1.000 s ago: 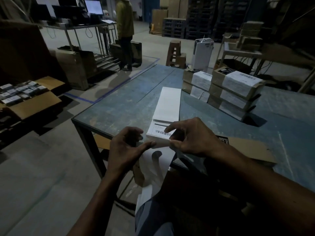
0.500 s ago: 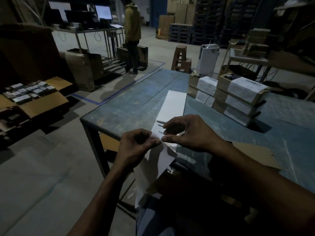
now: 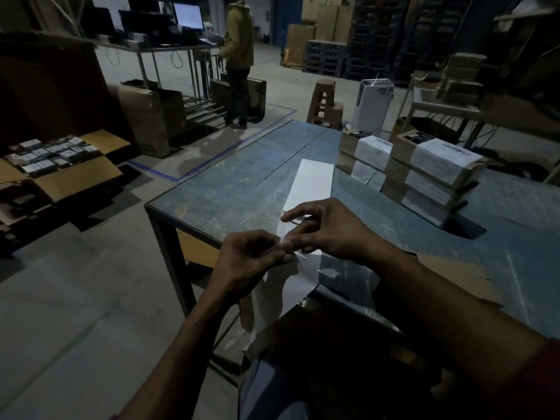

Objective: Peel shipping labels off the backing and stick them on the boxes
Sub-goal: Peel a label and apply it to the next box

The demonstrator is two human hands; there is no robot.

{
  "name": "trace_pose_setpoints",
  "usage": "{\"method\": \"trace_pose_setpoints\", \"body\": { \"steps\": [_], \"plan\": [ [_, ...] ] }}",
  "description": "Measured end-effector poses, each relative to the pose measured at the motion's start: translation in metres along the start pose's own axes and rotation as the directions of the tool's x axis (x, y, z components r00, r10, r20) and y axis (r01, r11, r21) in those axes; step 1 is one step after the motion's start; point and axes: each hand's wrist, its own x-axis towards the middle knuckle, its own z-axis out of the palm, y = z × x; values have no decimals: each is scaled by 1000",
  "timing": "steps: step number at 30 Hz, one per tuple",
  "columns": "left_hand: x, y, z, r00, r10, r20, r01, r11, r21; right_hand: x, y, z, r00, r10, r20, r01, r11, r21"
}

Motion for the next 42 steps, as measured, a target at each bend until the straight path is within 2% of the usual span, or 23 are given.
{"method": "trace_pose_setpoints", "body": {
  "steps": [4,7,13,19,27,34,38,42],
  "plan": [
    [0,-1,-1,1000,-27,5,27,1000,11,3,5,-2,998,67,4,-67,994,86],
    [0,-4,-3,997,-71,-4,71,997,-1,6,5,-4,995,97,-31,-94,992,87],
    [4,2,-5,986,-150,-70,156,985,80,13,-2,-21,973,176,-149,-153,976,154],
    [17,11,-2,955,-257,-147,282,939,195,22,1,-33,921,278,-272,-216,947,237],
    [21,27,1,984,-171,40,124,838,532,27,9,-54,866,354,-353,-228,908,350],
    [38,35,1,926,-293,237,9,646,763,32,12,-68,851,356,-386,-219,908,356],
    [46,40,9,896,-360,258,-20,549,835,33,10,-78,836,320,-446,-198,934,299],
    [49,42,13,888,-398,230,-2,497,868,32,9,-89,824,303,-480,-203,947,248]
  ]
}}
